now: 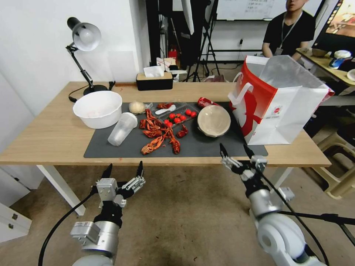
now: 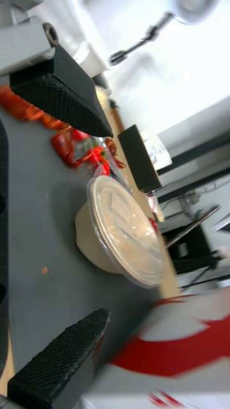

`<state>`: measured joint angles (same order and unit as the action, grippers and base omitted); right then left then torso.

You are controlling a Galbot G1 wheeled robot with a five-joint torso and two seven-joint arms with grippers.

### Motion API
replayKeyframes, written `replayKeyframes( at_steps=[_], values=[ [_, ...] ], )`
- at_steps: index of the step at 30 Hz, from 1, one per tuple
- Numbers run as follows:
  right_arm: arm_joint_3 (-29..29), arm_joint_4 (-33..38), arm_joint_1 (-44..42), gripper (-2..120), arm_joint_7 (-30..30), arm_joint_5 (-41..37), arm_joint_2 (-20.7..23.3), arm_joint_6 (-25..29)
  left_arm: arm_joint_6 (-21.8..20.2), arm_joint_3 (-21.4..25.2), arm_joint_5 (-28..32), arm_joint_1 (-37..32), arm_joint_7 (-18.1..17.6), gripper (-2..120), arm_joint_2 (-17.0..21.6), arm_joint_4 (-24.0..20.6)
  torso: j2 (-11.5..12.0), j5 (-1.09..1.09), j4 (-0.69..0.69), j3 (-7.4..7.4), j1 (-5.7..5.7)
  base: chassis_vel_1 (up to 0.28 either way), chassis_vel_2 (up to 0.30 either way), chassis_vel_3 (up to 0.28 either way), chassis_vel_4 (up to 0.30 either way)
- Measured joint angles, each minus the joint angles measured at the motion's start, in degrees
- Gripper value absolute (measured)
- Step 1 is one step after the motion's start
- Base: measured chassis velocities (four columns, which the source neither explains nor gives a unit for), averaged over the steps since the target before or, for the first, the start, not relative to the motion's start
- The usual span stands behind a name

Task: Pick up the trash from the table and place it into the takeout bag.

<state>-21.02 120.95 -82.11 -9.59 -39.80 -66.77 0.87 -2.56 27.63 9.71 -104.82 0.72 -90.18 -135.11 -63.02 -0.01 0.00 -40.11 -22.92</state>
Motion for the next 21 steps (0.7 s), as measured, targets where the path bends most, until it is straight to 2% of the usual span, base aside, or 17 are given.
replayKeyframes(
  at_steps=[12, 13, 15, 17, 18, 21],
  values=[
    [1.1, -0.4, 3.4, 100, -4.4, -8.2, -1.2, -3.2, 0.0, 0.0, -0.1, 0.0, 0.0, 100, -0.1, -0.2, 0.0, 0.0, 0.0, 0.0, 0.0, 0.0, 0.0, 0.0, 0.0],
    [1.6, -1.0, 5.9, 100, -7.8, -13.7, -2.2, -5.3, 0.0, 0.0, -0.1, -0.1, 0.0, 100, -0.2, -0.2, 0.0, 0.01, 0.0, 0.0, 0.0, 0.0, 0.0, 0.0, 0.0],
    [1.6, -1.3, 6.8, 100, -8.9, -15.3, -2.5, -6.0, 0.0, 0.0, -0.1, -0.1, 0.0, 100, -0.2, -0.2, 0.0, -0.01, -0.01, 0.0, 0.0, 0.0, 0.0, 0.0, 0.0],
    [2.0, -3.0, 11.1, 100, -13.6, -22.8, -3.9, -8.7, 0.0, 0.0, -0.1, -0.2, 0.0, 100, -0.2, -0.2, 0.0, -0.01, -0.01, -0.01, 0.0, 0.0, 0.0, 0.0, 0.0],
    [2.0, -3.0, 11.1, 100, -13.6, -22.8, -3.9, -8.7, 0.0, 0.0, -0.1, -0.2, 0.0, 100, -0.2, -0.2, 0.0, -0.01, -0.01, -0.01, 0.0, 0.0, 0.0, 0.0, 0.0],
    [2.6, -5.2, 16.1, 100, -17.0, -29.4, -5.5, -10.0, 0.0, 0.1, -0.1, -0.3, 0.0, 100, -0.2, -0.3, 0.0, 0.01, 0.0, 0.0, 0.0, 0.0, 0.0, 0.0, 0.0]
  ],
)
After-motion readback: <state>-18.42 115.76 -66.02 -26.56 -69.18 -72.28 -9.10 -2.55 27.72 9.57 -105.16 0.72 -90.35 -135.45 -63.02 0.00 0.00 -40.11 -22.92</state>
